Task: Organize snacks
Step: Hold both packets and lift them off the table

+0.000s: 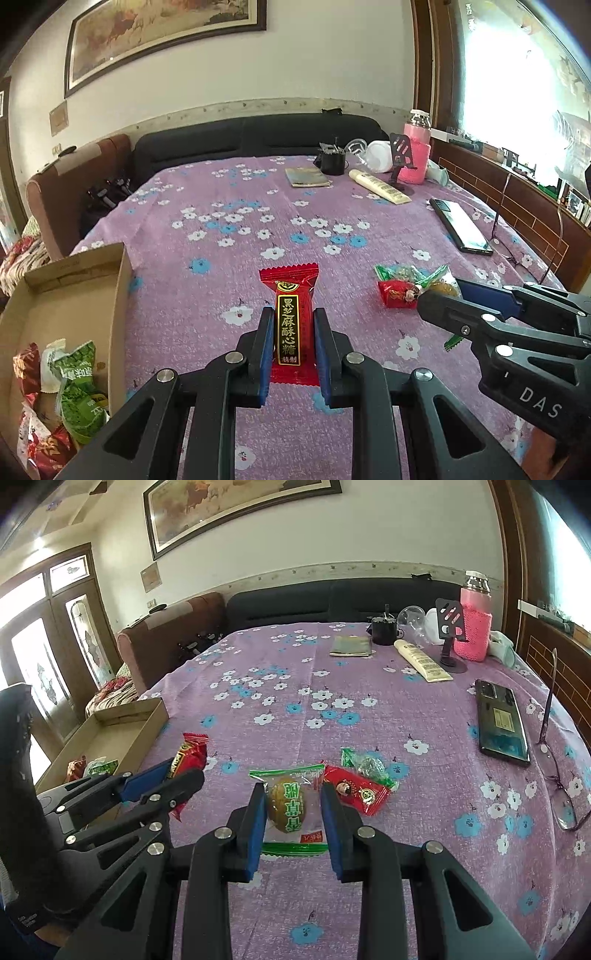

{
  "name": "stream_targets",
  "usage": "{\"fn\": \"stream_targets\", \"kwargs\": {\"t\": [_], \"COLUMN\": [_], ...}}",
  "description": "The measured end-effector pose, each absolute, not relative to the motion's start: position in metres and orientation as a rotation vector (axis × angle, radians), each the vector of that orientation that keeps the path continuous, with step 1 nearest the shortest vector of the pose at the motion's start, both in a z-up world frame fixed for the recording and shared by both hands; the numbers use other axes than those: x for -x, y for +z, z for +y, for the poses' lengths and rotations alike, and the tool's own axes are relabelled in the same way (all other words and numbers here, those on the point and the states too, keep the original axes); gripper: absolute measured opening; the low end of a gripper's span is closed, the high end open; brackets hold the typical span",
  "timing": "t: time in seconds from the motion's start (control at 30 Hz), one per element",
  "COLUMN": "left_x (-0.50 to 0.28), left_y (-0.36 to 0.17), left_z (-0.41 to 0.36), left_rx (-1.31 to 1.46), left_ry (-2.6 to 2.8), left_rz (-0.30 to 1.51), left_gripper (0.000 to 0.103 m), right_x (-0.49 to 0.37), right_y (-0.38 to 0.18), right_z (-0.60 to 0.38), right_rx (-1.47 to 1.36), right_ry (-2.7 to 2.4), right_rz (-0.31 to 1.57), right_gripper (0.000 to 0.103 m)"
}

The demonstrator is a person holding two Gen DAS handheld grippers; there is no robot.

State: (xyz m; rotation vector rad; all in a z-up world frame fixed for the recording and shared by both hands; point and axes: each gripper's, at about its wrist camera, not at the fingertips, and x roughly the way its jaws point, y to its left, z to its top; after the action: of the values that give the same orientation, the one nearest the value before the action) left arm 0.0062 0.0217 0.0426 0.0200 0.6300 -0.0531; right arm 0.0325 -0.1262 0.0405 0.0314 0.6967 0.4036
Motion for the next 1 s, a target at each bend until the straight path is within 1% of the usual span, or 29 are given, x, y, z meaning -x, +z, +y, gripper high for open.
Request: {"fn": "stream_targets", "kwargs": {"t": [1.0], "left_x": [-0.0059], "left_y": [0.0434], "left_z": [0.021], "left_rx": [-0.042], "left_ry": [-0.015], "left_rz": [0.603], "left_gripper": [0.02], "right_x": [-0.0382], "right_y": [0.0361], "right_z": [-0.1286], "right_rx": [-0.051], "right_ry": [0.409], "right_rz": [0.729], "right_gripper": [0.028]}}
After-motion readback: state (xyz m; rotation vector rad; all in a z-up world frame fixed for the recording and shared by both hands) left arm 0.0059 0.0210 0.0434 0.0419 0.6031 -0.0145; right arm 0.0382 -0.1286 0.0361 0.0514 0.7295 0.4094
